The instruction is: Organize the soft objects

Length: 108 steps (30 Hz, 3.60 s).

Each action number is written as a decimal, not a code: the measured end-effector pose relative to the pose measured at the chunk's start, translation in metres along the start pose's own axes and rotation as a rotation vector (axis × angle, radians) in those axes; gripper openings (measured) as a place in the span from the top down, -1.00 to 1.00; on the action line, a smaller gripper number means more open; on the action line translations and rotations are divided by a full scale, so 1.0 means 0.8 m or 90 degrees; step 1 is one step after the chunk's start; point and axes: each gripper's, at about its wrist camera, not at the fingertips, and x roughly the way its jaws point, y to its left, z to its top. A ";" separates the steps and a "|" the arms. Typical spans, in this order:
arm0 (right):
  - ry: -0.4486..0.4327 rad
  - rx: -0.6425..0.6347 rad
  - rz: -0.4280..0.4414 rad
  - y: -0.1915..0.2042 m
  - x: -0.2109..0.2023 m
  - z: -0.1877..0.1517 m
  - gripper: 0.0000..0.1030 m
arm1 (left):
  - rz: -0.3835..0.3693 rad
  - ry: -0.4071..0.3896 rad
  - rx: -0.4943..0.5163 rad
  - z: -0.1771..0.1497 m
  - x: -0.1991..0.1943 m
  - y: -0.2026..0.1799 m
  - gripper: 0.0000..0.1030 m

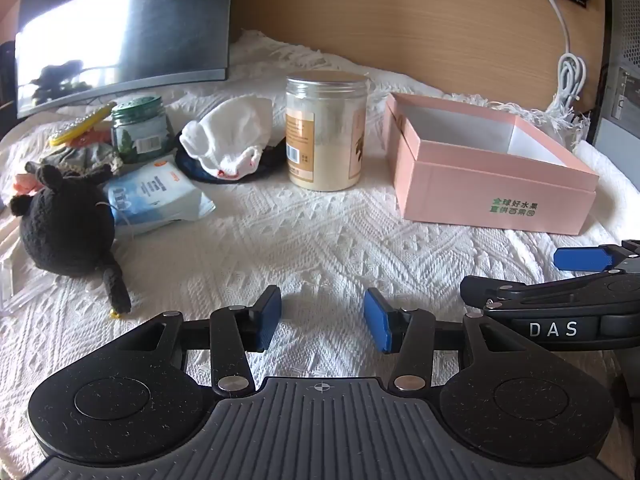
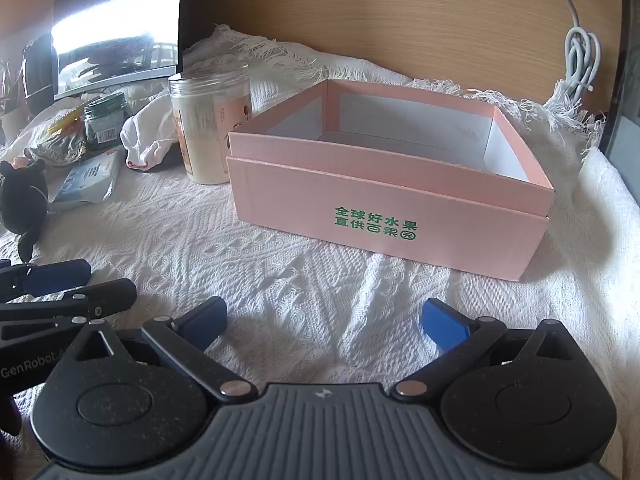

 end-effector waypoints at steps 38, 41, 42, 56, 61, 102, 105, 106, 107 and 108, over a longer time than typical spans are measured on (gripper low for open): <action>0.000 -0.001 -0.001 0.001 0.001 -0.001 -1.00 | 0.001 -0.002 0.002 0.000 0.000 0.000 0.01; 0.000 -0.001 -0.001 0.001 0.001 -0.001 -1.00 | 0.002 -0.002 0.002 0.000 0.000 0.000 0.01; 0.000 -0.001 -0.001 0.001 0.001 -0.001 -1.00 | 0.002 -0.002 0.002 0.000 0.000 0.001 0.01; -0.001 -0.001 -0.001 0.000 0.000 -0.001 -1.00 | 0.000 -0.002 -0.001 0.002 0.000 0.001 0.01; 0.000 -0.004 -0.002 0.001 0.000 -0.001 -1.00 | 0.002 -0.002 0.002 0.002 0.000 0.002 0.01; 0.053 -0.055 0.023 0.104 -0.003 0.114 -0.94 | 0.114 -0.054 -0.246 0.118 -0.041 0.390 0.22; 0.035 -0.055 0.042 0.145 0.000 0.139 -0.94 | 0.157 -0.028 -0.302 0.118 -0.010 0.471 0.22; 0.032 -0.055 0.047 0.158 0.003 0.146 -0.94 | 0.157 -0.015 -0.307 0.117 0.008 0.492 0.22; 0.033 -0.058 0.051 0.171 0.008 0.153 -0.94 | 0.160 0.000 -0.301 0.117 0.022 0.504 0.22; 0.038 -0.065 0.055 0.183 0.014 0.159 -0.94 | 0.161 0.011 -0.292 0.117 0.032 0.508 0.22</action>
